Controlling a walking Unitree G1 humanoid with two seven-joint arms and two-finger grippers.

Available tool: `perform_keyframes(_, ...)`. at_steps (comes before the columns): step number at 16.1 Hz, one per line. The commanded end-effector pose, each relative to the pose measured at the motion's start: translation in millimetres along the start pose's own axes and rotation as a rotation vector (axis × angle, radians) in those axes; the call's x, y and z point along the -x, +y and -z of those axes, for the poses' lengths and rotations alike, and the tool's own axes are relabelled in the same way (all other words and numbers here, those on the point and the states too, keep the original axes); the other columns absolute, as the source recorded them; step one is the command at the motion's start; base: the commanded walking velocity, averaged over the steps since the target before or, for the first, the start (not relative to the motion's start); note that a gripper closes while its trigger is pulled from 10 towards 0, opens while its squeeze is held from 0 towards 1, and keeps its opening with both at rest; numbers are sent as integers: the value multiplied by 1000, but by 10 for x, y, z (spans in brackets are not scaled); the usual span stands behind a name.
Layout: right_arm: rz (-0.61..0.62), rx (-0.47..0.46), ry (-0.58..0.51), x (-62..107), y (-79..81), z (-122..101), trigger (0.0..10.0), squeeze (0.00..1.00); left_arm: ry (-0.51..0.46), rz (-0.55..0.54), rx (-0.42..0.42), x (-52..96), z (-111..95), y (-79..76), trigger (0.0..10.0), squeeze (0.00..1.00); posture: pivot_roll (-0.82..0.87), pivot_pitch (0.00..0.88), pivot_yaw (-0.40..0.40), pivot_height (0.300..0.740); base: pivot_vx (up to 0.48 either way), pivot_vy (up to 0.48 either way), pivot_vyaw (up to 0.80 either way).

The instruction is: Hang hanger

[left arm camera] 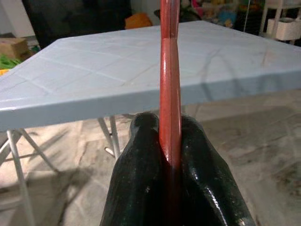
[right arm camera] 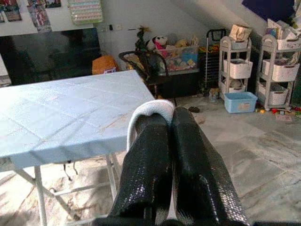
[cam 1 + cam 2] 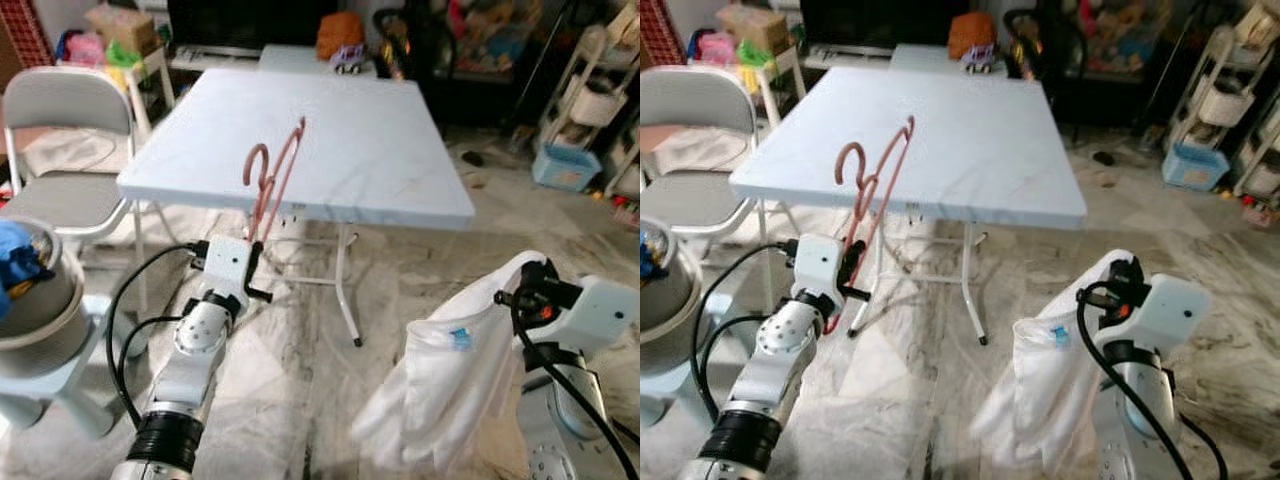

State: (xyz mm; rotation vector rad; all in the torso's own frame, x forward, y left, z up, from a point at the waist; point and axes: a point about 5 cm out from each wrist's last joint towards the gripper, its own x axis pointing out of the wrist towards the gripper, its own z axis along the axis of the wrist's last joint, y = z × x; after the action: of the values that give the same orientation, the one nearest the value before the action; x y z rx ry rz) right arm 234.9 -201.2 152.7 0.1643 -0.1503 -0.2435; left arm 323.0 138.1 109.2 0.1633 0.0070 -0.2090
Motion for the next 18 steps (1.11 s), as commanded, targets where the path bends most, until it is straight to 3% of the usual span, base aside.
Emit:
perform_keyframes(1,-7,-5,-21,-51,10,-54,10000,0,-28,11,-3,-33,-93,5,10000,0,159,0,-77,740,446,0,0)
perform_keyframes(12,-23,-2,-29,-77,58,-25,10000,0,4,33,9,-38,-58,-23,10000,0,163,0,-66,740,428,24,0)
perform_keyframes(15,-27,-6,-27,-90,64,-13,10000,0,55,-5,2,-49,-13,-28,10000,0,173,0,-71,740,97,87,690)
perform_keyframes(18,-27,-8,-22,-100,64,2,10000,0,52,19,2,-52,-17,-37,10000,0,175,0,-72,740,0,437,0)
